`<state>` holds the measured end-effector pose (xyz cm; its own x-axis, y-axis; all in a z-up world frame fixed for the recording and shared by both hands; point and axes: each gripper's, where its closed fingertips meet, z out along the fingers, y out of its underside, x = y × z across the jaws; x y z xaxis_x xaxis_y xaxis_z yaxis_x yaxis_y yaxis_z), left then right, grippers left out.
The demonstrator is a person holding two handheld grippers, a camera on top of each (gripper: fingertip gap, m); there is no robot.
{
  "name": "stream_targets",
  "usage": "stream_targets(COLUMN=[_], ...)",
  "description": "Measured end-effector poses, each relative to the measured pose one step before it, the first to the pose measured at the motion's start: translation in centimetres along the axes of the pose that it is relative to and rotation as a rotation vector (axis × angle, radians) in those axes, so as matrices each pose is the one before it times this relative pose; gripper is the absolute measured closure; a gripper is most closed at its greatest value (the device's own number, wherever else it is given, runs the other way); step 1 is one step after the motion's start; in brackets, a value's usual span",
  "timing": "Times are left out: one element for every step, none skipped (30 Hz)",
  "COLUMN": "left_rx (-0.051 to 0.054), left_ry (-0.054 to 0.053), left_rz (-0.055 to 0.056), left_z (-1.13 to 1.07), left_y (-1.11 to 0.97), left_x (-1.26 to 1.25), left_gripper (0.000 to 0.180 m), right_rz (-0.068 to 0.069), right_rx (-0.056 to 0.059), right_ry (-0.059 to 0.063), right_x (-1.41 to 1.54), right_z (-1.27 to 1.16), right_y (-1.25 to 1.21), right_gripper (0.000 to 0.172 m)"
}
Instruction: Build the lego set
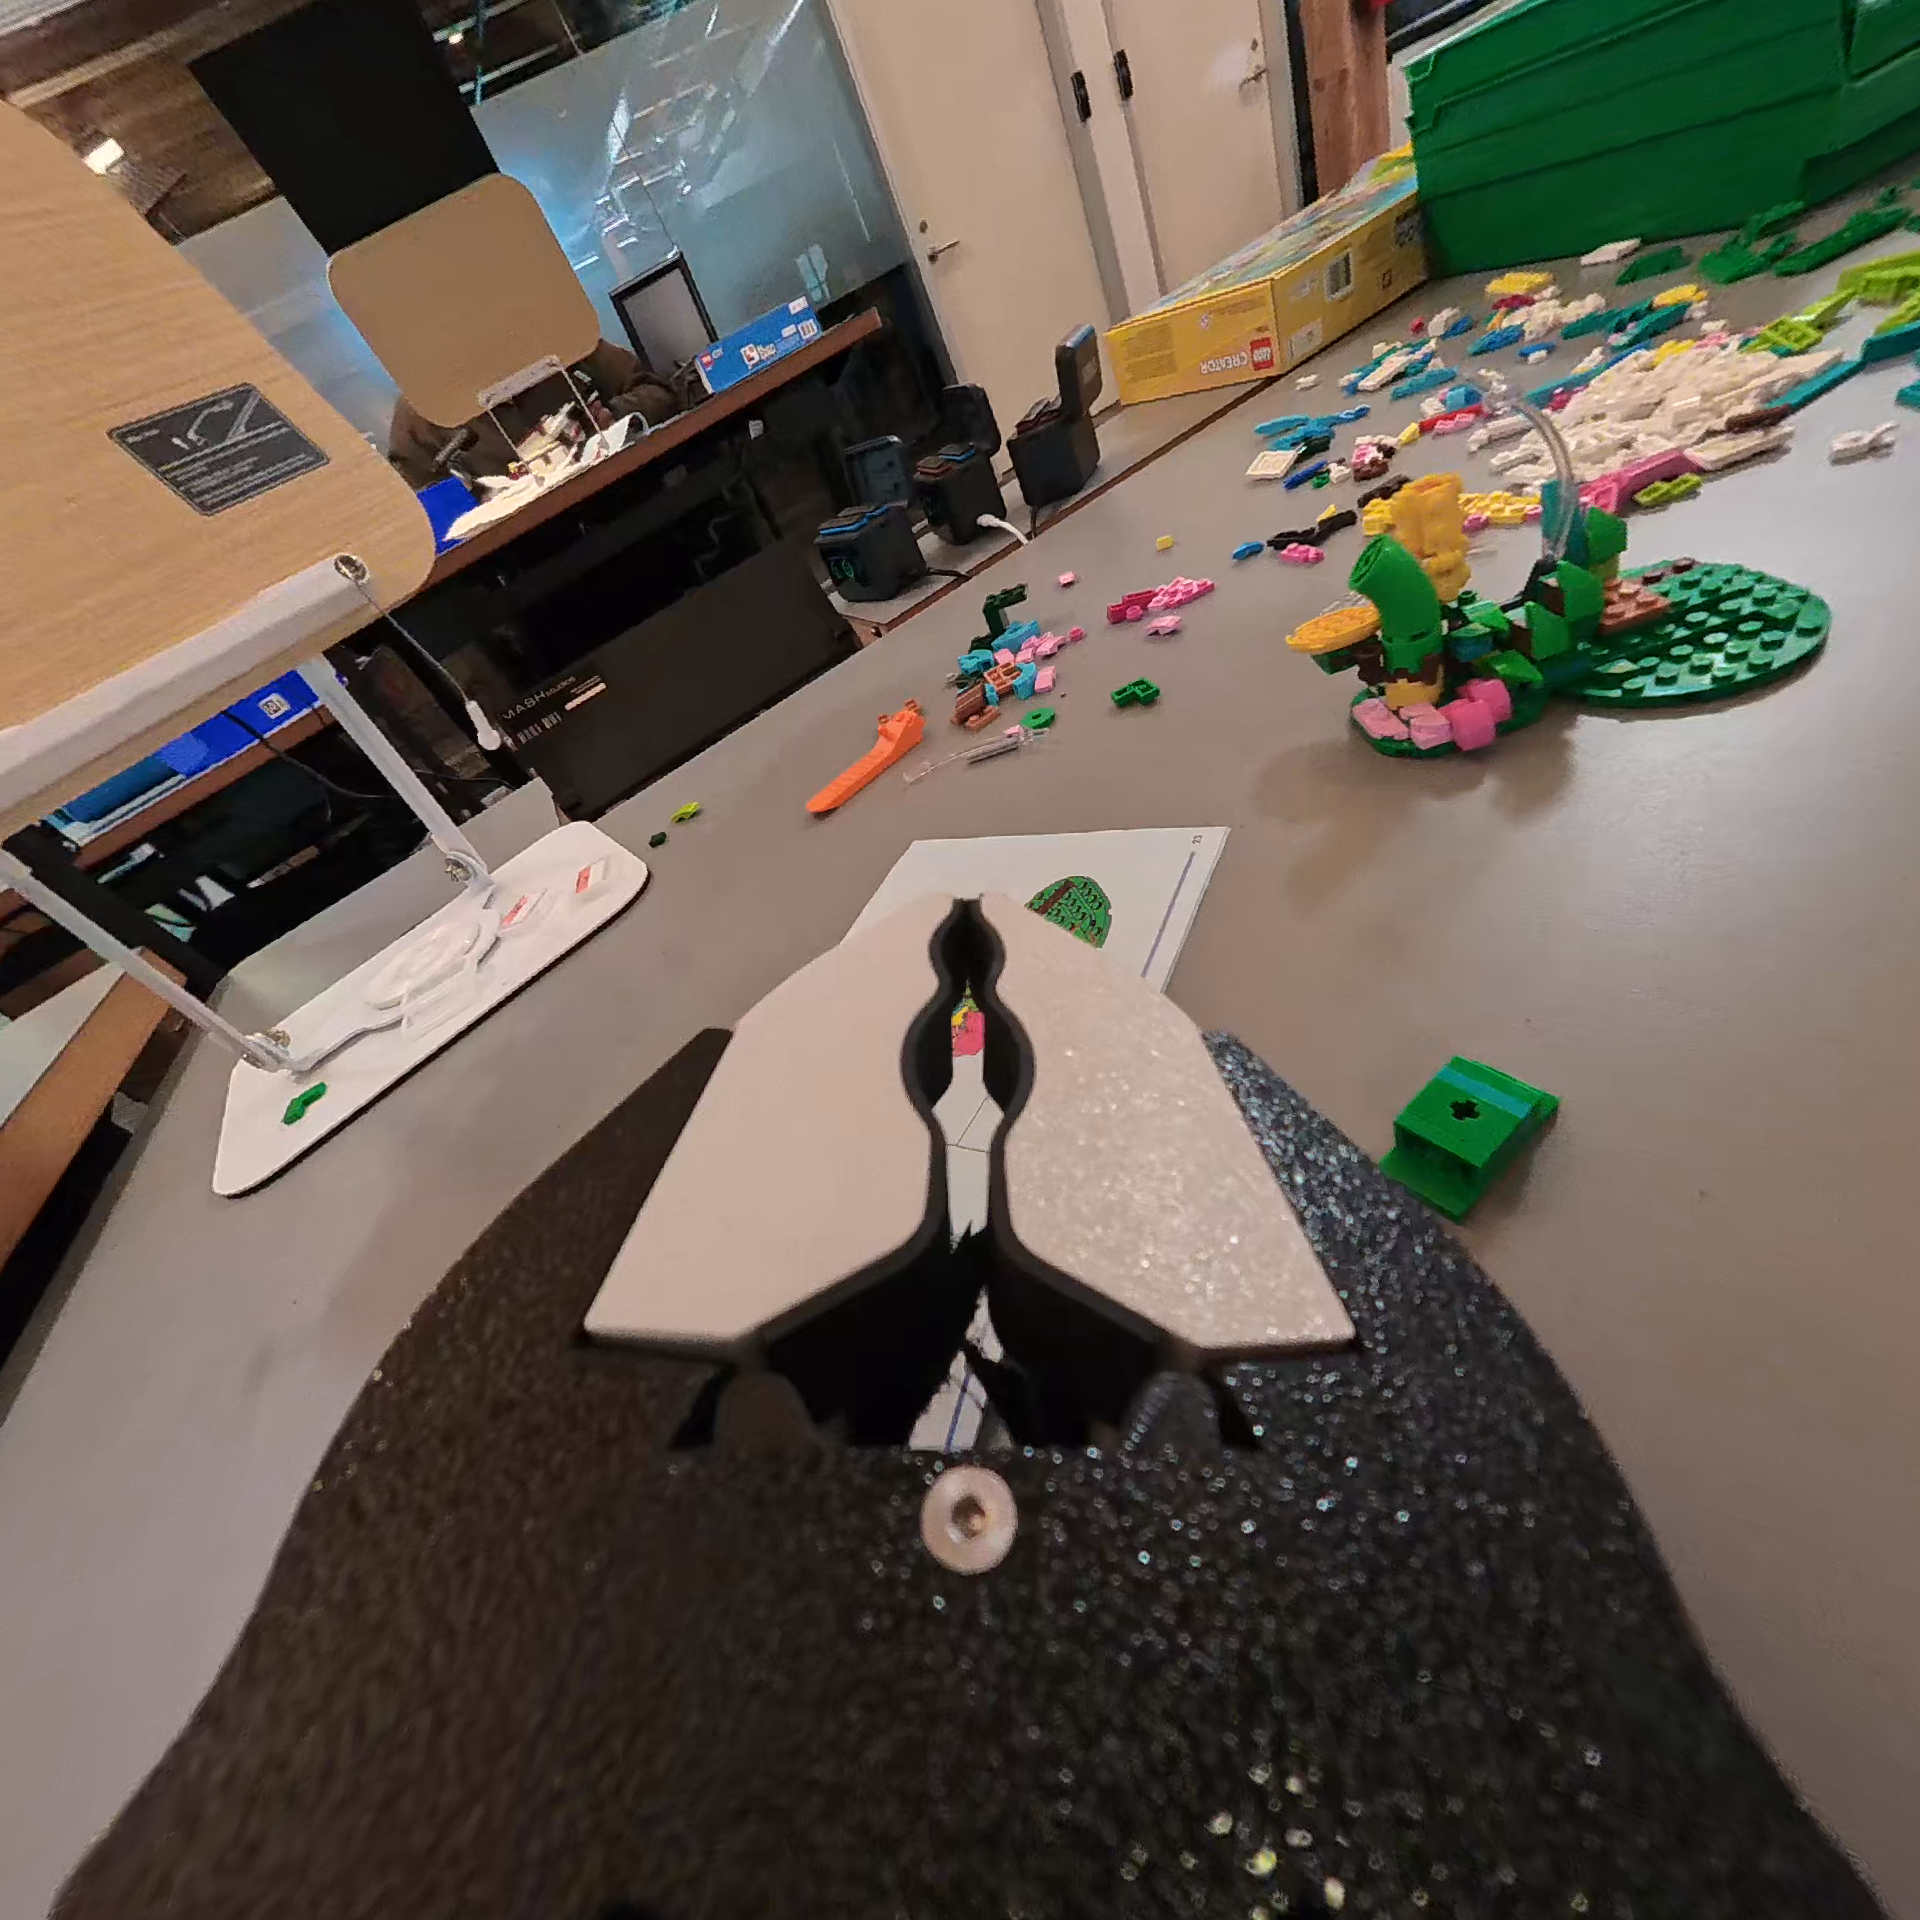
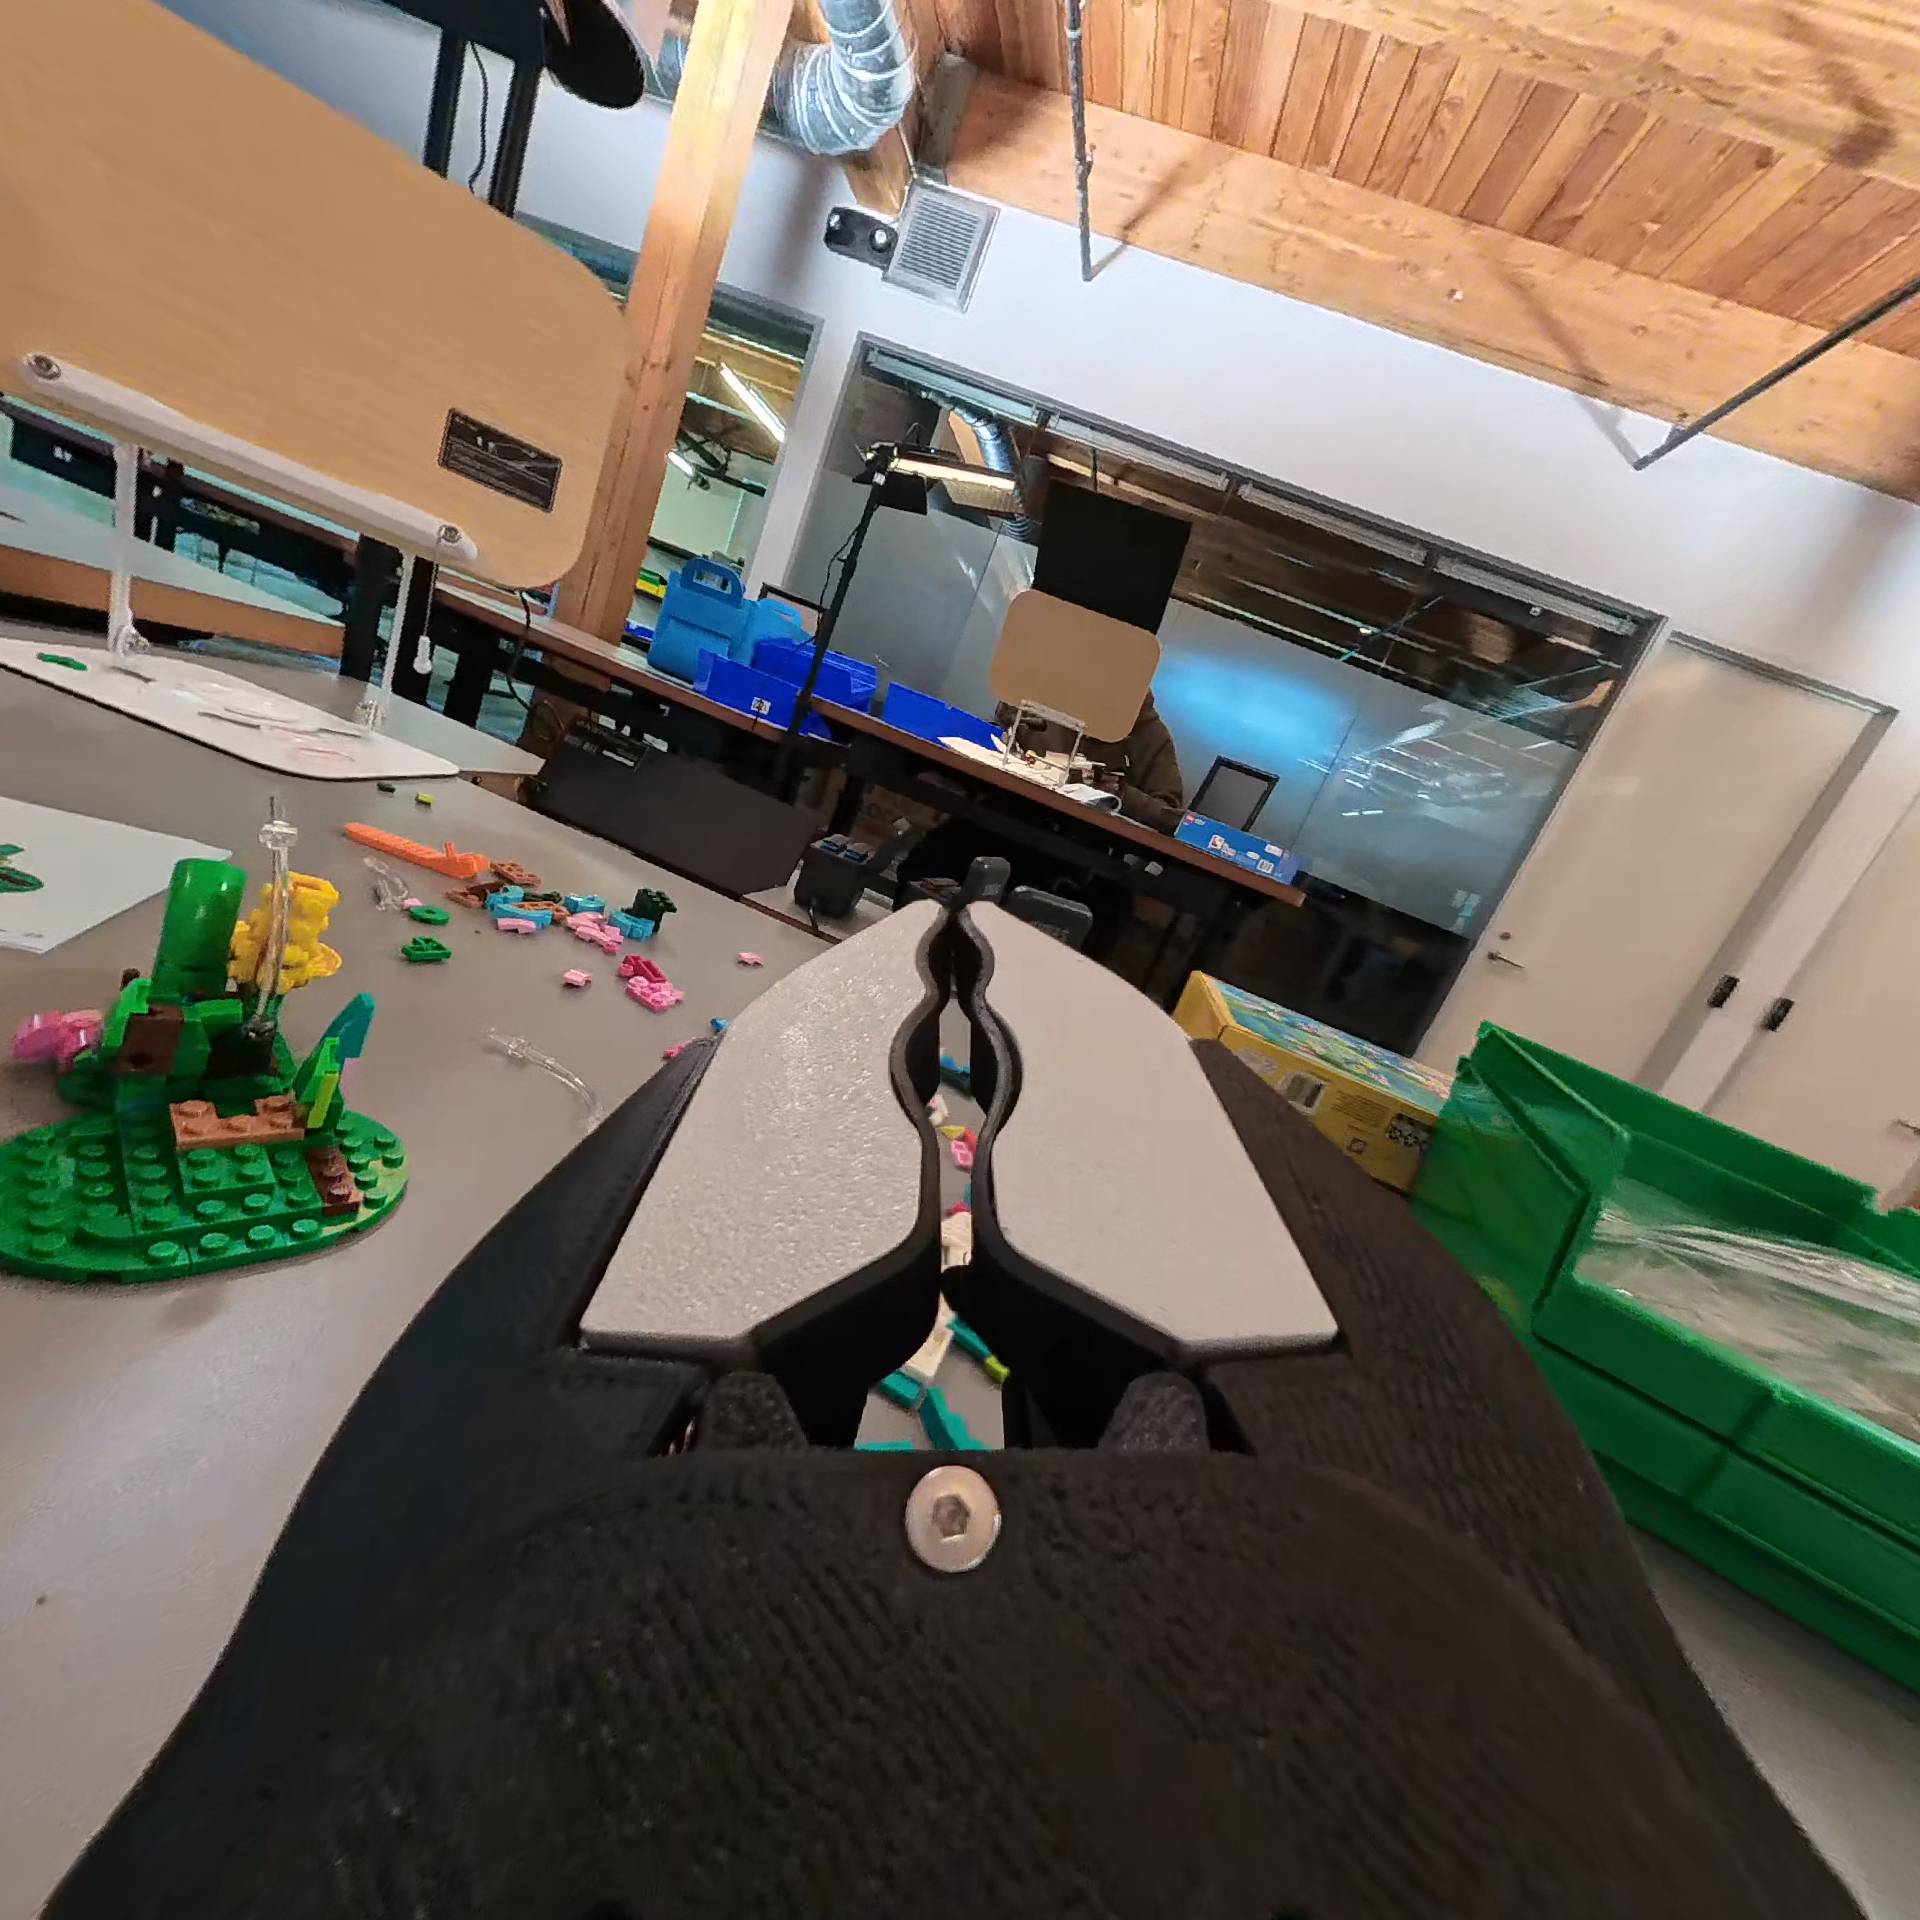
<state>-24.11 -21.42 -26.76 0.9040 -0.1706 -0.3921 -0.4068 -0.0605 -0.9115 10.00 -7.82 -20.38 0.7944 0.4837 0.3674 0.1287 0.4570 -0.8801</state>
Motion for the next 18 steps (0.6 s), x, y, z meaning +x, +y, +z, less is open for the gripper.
stream_targets(left_rx=[-0.0005,0.0038,0.0098,0.0091,0.0046,0.0054,0.0045,0.0024,0.0005,-0.0007,-0.0009,0.0007,0.0035,0.0051,0.0057,0.0059,0.0053,0.0063], left_ry=[0.0009,0.0013,0.0076,0.0173,0.0179,0.0084,-0.0011,-0.0045,-0.0054,-0.0054,-0.0029,-0.001,-0.0019,-0.0027,-0.0036,-0.0039,-0.0033,-0.0037], left_rz=[0.0042,-0.0007,-0.0059,-0.0075,-0.0031,0.002,0.0051,0.0076,0.0078,0.0055,0.0018,-0.0018,-0.0049,-0.0068,-0.0081,-0.0089,-0.0089,-0.008], left_z=[0.028,-0.005,-0.065,-0.057,-0.043,-0.038,-0.04,-0.015,-0.006,0.005,0.01,0.0,-0.032,-0.047,-0.057,-0.056,-0.052,-0.061], left_y=[0.008,-0.053,-0.112,-0.108,-0.048,-0.072,-0.065,-0.028,-0.022,0.0,0.008,-0.01,-0.039,-0.066,-0.063,-0.077,-0.057,-0.066], left_x=[0.044,0.014,0.069,0.181,0.196,0.121,0.04,0.019,0.015,-0.015,-0.022,-0.021,-0.066,-0.092,-0.12,-0.124,-0.123,-0.119], left_gripper=[0.18,0.18,0.18,0.18,0.18,0.18,0.18,0.18,0.18,0.18,0.18,0.18,0.18,0.18,0.18,0.18,0.18,0.18], right_rz=[-0.0213,-0.0347,-0.0486,-0.0539,-0.0486,-0.0345,-0.0185,-0.0035,0.0111,0.025,0.0341,0.0325,0.024,0.0161,0.0081,-0.0013,-0.0101,-0.013], right_rx=[0.0026,0.006,0.0134,0.0142,0.0066,-0.0049,-0.0182,-0.0266,-0.0287,-0.0275,-0.0234,-0.0093,0.0048,0.0052,-0.0013,-0.0094,-0.0187,-0.019], right_ry=[0.0171,0.0299,0.0292,0.0281,0.0255,0.0253,0.0228,0.0224,0.0191,0.0111,0.0083,0.0114,0.01,0.0059,0.0072,0.0146,0.0305,0.0343], right_x=[0.471,0.789,0.963,1.062,1.066,1.023,0.895,0.75,0.557,0.352,0.278,0.34,0.292,0.222,0.235,0.356,0.621,0.733], right_z=[-0.15,-0.209,-0.265,-0.297,-0.29,-0.259,-0.189,-0.113,-0.007,0.097,0.163,0.101,-0.017,-0.08,-0.04,0.021,0.055,0.056], right_y=[-0.155,-0.256,-0.365,-0.287,-0.017,0.359,0.754,1.001,1.087,0.974,0.668,0.235,-0.042,-0.045,0.055,0.189,0.326,0.381], right_gripper=[0.172,0.172,0.172,0.172,0.172,0.172,0.172,0.172,0.172,0.172,0.172,0.172,0.172,0.172,0.172,0.172,0.172,0.172])
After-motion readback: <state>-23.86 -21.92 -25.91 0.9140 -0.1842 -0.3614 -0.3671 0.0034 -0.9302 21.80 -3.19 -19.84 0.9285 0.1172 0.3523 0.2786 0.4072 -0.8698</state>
